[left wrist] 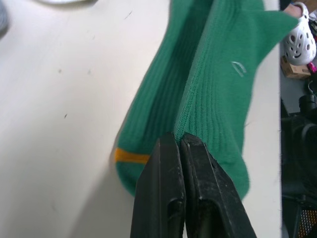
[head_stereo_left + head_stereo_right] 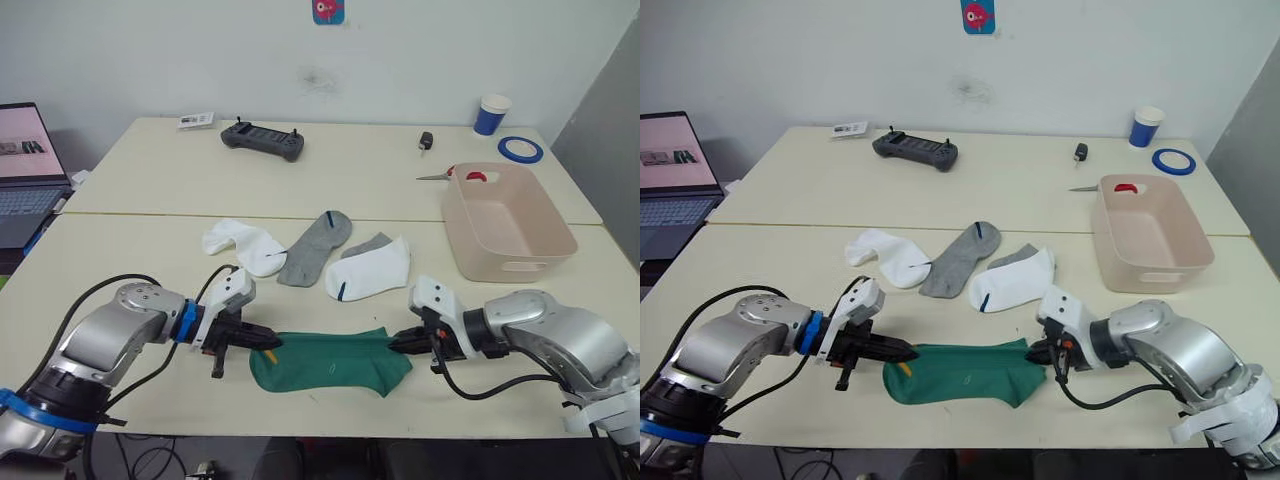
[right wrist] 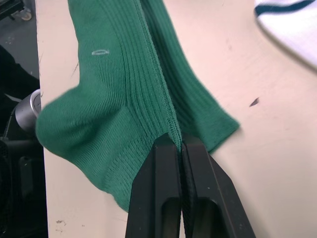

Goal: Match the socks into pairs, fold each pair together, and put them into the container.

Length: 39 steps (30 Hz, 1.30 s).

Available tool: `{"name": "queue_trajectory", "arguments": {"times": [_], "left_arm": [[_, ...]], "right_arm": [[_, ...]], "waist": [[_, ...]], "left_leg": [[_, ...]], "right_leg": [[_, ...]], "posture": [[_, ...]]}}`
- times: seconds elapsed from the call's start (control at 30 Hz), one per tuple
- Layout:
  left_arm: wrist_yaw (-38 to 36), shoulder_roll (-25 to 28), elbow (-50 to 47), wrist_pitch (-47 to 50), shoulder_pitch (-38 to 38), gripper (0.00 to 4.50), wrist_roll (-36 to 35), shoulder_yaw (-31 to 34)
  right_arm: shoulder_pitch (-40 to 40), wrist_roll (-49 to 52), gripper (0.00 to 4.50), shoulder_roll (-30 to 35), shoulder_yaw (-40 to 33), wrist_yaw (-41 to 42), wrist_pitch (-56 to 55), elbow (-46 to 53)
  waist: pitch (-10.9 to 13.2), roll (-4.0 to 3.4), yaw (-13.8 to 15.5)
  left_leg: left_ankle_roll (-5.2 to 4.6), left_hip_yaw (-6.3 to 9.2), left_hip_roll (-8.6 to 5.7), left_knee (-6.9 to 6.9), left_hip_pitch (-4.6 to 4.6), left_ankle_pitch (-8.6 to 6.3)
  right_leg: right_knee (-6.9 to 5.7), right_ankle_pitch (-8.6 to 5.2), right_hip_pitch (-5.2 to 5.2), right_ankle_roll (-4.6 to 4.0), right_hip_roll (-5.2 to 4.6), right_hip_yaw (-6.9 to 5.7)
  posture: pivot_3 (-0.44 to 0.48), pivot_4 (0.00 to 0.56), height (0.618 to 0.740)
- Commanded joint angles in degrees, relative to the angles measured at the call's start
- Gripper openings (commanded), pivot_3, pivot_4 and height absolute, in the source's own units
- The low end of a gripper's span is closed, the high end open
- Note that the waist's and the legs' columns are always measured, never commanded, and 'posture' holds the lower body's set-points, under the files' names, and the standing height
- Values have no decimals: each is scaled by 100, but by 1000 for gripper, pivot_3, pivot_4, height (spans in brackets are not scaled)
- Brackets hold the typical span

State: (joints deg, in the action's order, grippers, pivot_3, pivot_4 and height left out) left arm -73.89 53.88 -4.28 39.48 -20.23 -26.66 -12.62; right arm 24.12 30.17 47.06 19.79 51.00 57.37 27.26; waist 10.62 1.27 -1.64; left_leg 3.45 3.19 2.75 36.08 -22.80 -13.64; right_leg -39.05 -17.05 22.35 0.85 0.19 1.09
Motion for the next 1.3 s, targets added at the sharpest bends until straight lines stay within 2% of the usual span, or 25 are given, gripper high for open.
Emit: {"name": "queue_trajectory", "arguments": {"times": [0.03,0.2,0.57,0.8,0.83,0.93,1.13,1.2,1.3], "left_arm": [[-48,-29,162,-61,-109,0,249,-123],[69,-305,385,-159,-333,0,519,-245],[117,-482,838,-441,-591,0,971,-318],[-98,-493,774,-141,-635,0,897,-340],[-141,-489,750,-133,-622,0,880,-338],[-64,-498,787,-368,-572,627,987,-253],[11,-459,799,-262,-523,2363,886,-21],[-26,-393,713,-233,-464,2368,835,70],[-51,-278,503,-231,-297,2368,691,325]], "right_arm": [[48,-118,25,-23,24,-36,12,-4],[-33,-358,25,-227,92,-278,-93,-115],[32,-630,25,-418,115,-436,-143,-256],[34,-771,25,-457,86,-468,-172,-266],[29,-799,242,-458,78,-486,-203,-260],[19,-780,1019,-437,-30,-479,-205,-216],[65,-669,3149,-278,-365,-282,-322,-296],[101,-664,3794,-242,-515,-224,-441,-330],[94,-659,3794,-194,-781,-149,-713,-338]], "waist": [[0,0,0],[0,0,2],[0,0,0],[0,0,-2],[-1,-1,-4],[-1,-1,-3],[-1,-1,-3],[-1,-1,-4],[0,-1,-25]], "left_leg": [[0,0,0,1,0,0],[-2,3,0,2,0,2],[-5,4,-1,3,2,4],[-8,4,-1,4,6,6],[-8,4,-1,4,7,6],[-8,4,-1,4,7,6],[-10,4,-1,5,10,8],[-11,4,-1,6,14,8],[-14,4,0,5,17,10]], "right_leg": [[0,0,0,0,0,1],[-4,0,-1,0,0,-3],[-8,1,-2,0,0,-3],[-13,2,-5,1,0,-2],[-12,2,-5,1,0,-2],[-12,2,-4,1,0,-1],[-21,2,-6,0,0,-1],[-28,2,-6,0,0,-1],[-35,2,-4,0,1,0]], "posture": [[0,150,740],[0,150,740],[0,150,740],[0,150,740],[0,150,740],[0,150,740],[0,150,740],[0,150,740],[0,150,740]]}}
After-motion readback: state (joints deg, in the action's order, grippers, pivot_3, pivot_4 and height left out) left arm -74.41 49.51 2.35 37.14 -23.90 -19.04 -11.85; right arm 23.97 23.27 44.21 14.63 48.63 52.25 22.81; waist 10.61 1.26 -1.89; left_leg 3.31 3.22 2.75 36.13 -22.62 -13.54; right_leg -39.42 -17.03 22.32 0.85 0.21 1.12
